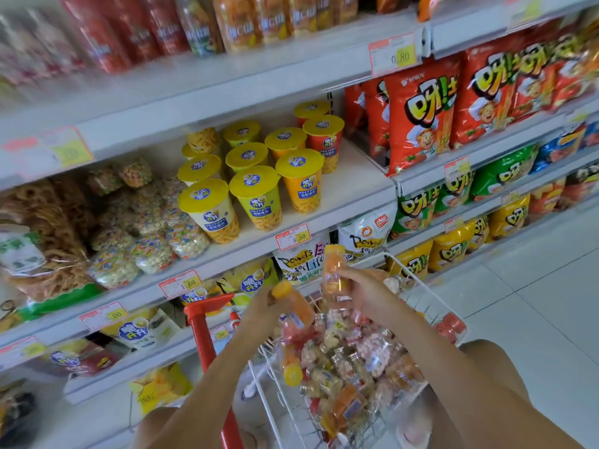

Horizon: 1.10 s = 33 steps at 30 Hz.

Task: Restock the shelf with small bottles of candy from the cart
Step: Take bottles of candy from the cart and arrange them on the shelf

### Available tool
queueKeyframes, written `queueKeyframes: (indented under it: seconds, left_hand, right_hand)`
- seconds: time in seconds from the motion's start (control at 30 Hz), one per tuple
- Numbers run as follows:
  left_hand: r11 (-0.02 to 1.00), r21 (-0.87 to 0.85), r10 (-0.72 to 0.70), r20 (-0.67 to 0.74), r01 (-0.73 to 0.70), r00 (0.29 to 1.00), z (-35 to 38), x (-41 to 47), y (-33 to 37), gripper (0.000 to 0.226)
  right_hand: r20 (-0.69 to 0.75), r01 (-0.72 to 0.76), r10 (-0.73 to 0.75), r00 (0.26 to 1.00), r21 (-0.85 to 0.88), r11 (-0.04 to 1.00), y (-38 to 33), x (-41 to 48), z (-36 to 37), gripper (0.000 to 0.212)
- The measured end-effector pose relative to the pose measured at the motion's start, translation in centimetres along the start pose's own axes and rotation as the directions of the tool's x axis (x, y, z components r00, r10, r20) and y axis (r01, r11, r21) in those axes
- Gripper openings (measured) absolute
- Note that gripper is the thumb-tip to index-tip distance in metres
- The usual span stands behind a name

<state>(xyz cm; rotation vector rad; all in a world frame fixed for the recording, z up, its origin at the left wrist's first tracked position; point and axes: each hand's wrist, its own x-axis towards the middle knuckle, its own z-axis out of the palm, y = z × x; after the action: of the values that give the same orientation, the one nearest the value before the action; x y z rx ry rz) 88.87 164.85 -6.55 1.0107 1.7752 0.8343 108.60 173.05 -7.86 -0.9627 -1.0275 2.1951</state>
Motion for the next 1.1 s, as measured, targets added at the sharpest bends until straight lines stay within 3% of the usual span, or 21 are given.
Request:
queueKeyframes:
  seconds: [0.07, 0.13, 0.23, 0.33, 0.5, 0.6, 0.73, 0.8, 0.93, 1.1]
  left_hand:
    - [0.919, -0.393, -0.025, 0.034, 0.036, 0.999, -1.0, -1.8, 3.5, 0.016]
    - [0.759, -0.65, 0.02, 0.08, 0.037, 0.997, -2.0, -3.4, 7.1, 0.023]
    - [0.623, -0.782, 0.076, 0.081, 0.016, 0.994, -3.4, -5.0, 11.8, 0.03]
    - [0.585, -0.807, 0.137, -0.006, -0.086, 0.991, -4.7, -6.4, 15.7, 0.036]
    - [0.743, -0.567, 0.325, -0.158, -0.355, 0.933, -6.9, -8.1, 21.6, 0.032]
    - [0.76, -0.446, 0.436, -0.187, -0.472, 0.88, -8.2, -8.2, 25.1, 0.022]
    - [0.746, -0.222, 0.585, -0.235, -0.628, 0.777, -10.0, -8.0, 29.9, 0.047]
    - [0.725, -0.158, 0.622, -0.27, -0.671, 0.735, -10.7, -7.1, 32.2, 0.045]
    - [0.757, 0.035, 0.624, -0.336, -0.653, 0.706, -10.9, -3.9, 35.0, 0.031]
    - [0.802, 0.218, 0.593, -0.409, -0.556, 0.694, -9.2, 0.1, 35.2, 0.063]
  right_hand:
    - [0.028, 0.059, -0.06, 0.998, 0.049, 0.997, -3.0, -1.7, 1.5, 0.024]
    - [0.04, 0.124, -0.123, 0.992, -0.026, 0.992, -5.8, -3.4, 3.3, 0.027]
    - [0.058, 0.265, -0.259, 0.964, -0.164, 0.95, -9.7, -6.0, 6.0, 0.03]
    - [0.056, 0.404, -0.402, 0.914, -0.22, 0.888, -13.3, -8.2, 8.1, 0.034]
    - [0.054, 0.585, -0.601, 0.797, -0.312, 0.748, -19.4, -9.8, 9.8, 0.034]
    - [0.019, 0.641, -0.685, 0.728, -0.374, 0.67, -23.1, -10.0, 10.4, 0.032]
    - [0.001, 0.681, -0.797, 0.604, -0.52, 0.516, -28.4, -10.0, 11.1, 0.022]
    - [-0.006, 0.68, -0.83, 0.558, -0.57, 0.462, -31.0, -9.5, 11.3, 0.024]
    - [-0.023, 0.579, -0.813, 0.581, -0.691, 0.433, -35.0, -6.3, 11.2, 0.031]
    - [-0.059, 0.455, -0.755, 0.653, -0.767, 0.453, -37.8, -0.1, 8.8, 0.045]
